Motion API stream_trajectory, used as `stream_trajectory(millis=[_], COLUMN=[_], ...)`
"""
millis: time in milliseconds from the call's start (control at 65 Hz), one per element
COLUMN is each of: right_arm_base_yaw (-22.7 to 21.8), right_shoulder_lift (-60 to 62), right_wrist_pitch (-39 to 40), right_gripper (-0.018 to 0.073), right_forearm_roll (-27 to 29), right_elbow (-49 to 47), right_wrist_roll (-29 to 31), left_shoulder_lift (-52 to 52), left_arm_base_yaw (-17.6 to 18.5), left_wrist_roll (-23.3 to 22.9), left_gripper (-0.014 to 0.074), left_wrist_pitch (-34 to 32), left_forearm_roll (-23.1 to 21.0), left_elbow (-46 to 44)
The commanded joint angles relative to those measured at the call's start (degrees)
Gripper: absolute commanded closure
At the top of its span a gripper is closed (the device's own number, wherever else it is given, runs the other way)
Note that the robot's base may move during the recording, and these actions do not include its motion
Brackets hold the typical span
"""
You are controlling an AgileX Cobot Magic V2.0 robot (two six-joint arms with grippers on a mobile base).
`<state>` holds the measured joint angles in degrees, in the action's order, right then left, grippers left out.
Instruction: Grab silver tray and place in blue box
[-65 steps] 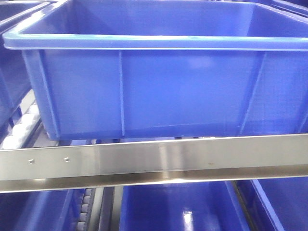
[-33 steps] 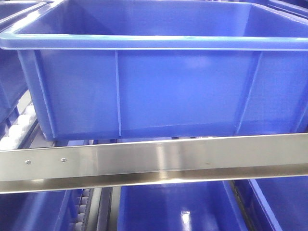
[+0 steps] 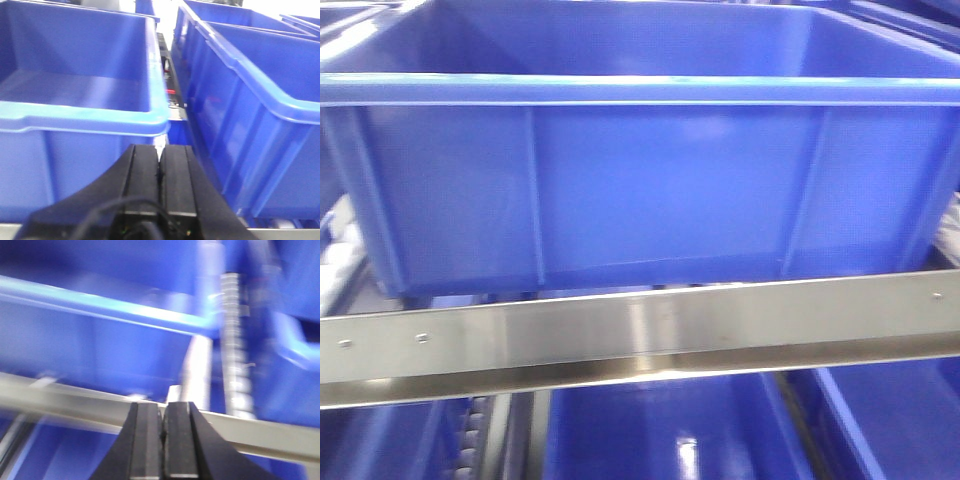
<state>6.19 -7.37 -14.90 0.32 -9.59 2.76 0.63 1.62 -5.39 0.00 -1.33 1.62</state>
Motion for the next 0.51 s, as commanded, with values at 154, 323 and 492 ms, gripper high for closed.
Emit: stream_trajectory(millis=[154,323,492], right_arm_base_yaw=[-4.3,-4.3,-4.3], right_shoulder_lift=[9.1,9.1,9.1], right_wrist_pitch=[17.0,16.3,15.8], right_gripper=[0.0503,0.0503,0.0503], right_forearm_roll=[2.5,2.6,2.6], right_elbow=[10.5,11.5,11.5], right_wrist_roll=[1.6,1.1,1.0], left_shoulder_lift=[0.9,0.9,0.9], left_arm_base_yaw=[0.0,0.0,0.0], left_wrist_roll=[0.0,0.0,0.0], left_gripper=[0.0701,0.0701,0.0701], left_wrist_pitch=[-5.2,-5.2,-5.2], left_forearm_roll=[-0.3,-0.3,-0.3], left_elbow=[-0.1,-0.1,-0.1])
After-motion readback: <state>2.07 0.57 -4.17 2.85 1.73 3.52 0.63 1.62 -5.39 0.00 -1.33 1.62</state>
